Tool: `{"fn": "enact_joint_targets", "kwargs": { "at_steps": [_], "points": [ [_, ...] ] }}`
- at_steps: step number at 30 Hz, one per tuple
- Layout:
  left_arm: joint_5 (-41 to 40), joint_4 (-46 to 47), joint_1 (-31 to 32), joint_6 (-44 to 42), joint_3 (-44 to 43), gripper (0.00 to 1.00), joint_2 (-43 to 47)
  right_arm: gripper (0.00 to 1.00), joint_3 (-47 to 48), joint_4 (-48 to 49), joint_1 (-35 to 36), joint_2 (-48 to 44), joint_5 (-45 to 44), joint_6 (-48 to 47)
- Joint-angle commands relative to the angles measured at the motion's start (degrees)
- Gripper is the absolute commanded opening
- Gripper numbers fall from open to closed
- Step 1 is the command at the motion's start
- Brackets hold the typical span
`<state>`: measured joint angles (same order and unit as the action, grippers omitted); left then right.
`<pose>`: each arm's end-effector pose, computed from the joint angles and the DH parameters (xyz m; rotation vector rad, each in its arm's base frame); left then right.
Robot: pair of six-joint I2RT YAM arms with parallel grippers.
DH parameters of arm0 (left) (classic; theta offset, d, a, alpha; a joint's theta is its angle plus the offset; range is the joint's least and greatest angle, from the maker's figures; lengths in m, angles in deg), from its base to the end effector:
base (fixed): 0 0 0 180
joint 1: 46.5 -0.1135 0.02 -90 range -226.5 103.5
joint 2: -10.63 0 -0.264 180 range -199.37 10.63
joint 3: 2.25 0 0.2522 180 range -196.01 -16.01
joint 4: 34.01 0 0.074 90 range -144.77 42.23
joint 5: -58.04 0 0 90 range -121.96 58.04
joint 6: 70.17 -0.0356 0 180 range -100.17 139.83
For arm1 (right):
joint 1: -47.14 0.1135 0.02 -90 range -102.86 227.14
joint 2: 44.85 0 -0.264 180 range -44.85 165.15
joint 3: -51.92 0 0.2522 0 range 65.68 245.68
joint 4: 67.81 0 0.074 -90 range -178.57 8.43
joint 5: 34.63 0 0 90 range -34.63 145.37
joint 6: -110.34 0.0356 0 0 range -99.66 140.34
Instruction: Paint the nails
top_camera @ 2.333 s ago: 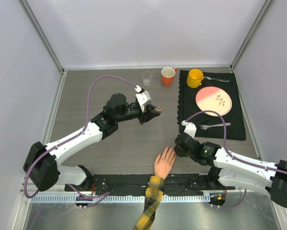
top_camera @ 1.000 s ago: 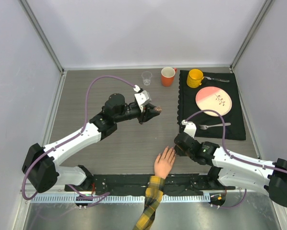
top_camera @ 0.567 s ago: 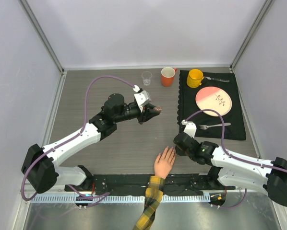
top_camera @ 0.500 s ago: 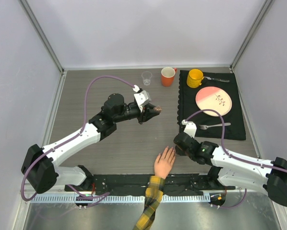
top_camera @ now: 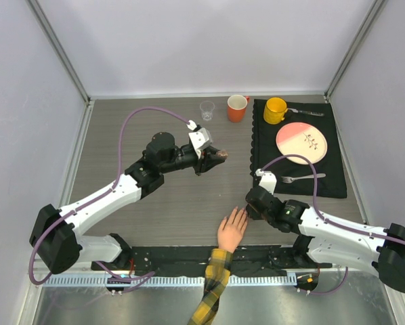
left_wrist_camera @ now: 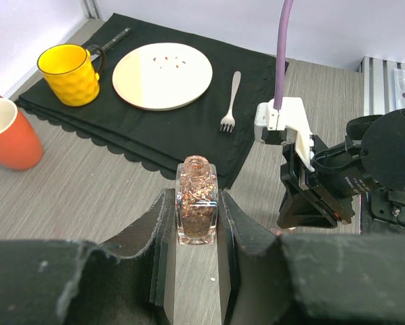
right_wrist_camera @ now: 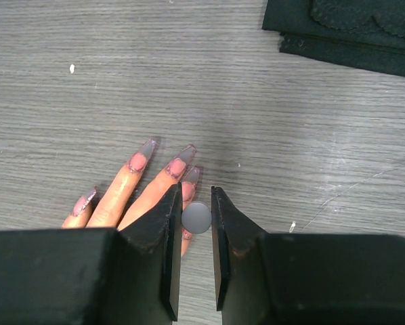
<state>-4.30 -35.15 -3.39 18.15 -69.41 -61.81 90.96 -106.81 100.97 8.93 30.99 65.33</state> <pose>0.2051 -0.2146 0.3302 1.0048 1.4455 -0.9395 0.1127 0.1293 0.1765 -0.0157 2.4118 0.2601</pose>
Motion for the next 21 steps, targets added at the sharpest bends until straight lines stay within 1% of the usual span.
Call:
{"fn": "enact_joint_targets", "kwargs": {
  "at_steps": [1, 7, 21],
  "points": [
    [0.6, 2.8, 0.2, -0.3, -1.4, 0.00, 1.8, 0.01, 0.9, 1.8, -0.2, -0.2, 1.4, -0.2],
    [0.7, 2.8, 0.2, -0.3, -1.5, 0.00, 2.0, 0.01, 0.1, 1.7, -0.2, -2.1, 2.4, 0.2],
    [0.9, 2.4, 0.2, -0.2, -1.4, 0.00, 2.0, 0.01, -0.2, -0.9, -0.2, -2.5, 3.5, 1.8]
  ]
}}
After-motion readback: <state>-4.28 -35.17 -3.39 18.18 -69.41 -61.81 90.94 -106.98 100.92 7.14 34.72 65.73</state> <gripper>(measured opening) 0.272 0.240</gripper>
